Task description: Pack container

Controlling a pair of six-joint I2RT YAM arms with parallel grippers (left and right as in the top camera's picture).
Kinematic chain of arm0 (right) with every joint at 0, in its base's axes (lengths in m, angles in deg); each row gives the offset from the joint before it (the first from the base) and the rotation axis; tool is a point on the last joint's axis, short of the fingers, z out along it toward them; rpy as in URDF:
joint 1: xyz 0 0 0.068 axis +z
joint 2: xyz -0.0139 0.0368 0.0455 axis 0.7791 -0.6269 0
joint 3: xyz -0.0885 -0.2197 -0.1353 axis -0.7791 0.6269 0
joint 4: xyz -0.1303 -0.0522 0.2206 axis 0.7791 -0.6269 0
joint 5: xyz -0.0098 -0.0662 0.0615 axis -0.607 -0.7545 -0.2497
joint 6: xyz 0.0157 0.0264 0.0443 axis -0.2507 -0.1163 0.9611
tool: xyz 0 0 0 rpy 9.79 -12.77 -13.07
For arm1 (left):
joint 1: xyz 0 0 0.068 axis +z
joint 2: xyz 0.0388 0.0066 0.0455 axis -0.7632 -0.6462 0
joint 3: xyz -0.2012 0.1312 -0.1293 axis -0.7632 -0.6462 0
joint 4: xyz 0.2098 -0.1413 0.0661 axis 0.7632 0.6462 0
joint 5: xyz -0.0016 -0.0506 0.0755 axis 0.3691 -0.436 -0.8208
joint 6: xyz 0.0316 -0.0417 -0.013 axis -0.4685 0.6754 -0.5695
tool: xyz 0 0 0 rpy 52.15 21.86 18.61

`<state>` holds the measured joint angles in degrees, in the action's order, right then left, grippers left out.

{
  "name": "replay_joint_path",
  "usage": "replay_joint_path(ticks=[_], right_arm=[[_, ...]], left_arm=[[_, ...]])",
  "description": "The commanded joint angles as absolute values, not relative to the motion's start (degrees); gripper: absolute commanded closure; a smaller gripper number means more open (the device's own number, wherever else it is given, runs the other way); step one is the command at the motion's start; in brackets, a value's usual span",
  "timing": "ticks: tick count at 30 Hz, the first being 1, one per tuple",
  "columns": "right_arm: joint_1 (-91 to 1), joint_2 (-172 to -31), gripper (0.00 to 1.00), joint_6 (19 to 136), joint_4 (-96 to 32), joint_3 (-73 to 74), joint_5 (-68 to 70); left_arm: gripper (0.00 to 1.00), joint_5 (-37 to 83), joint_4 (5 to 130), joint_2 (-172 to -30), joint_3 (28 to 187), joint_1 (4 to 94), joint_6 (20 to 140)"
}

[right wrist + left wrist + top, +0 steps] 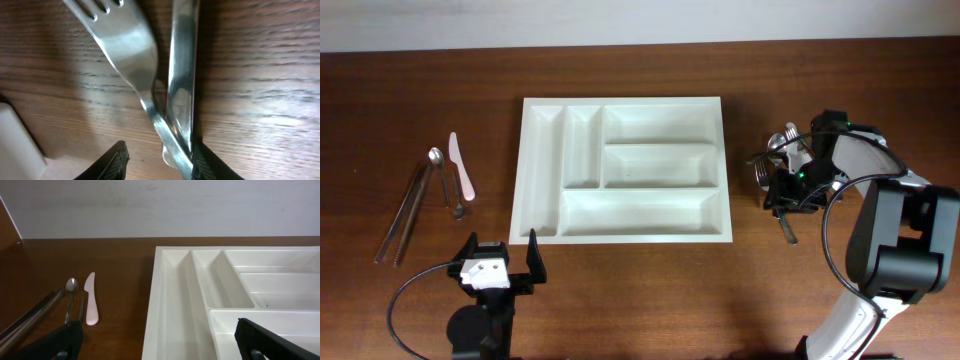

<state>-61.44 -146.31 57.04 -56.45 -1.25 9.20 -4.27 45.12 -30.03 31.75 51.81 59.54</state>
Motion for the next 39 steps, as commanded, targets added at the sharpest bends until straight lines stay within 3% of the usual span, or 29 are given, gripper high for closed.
replay_joint_path(ticks=[1,13,39], right_arm=[[-59.41,-147.47,0.57,58.29,-56.87,-0.45,11.95],[-49.99,-147.47,0.57,62.57,-53.79,-0.45,4.41],[-53.84,-155.82,0.57,64.34,-52.85,5.00,-0.16]], left_arm=[[0.01,-3.84,44.99,-29.68,31.40,52.16,59.06],[0.01,-3.84,44.99,-29.68,31.40,52.16,59.06],[0.01,-3.84,44.97,-29.68,31.40,52.16,59.06]])
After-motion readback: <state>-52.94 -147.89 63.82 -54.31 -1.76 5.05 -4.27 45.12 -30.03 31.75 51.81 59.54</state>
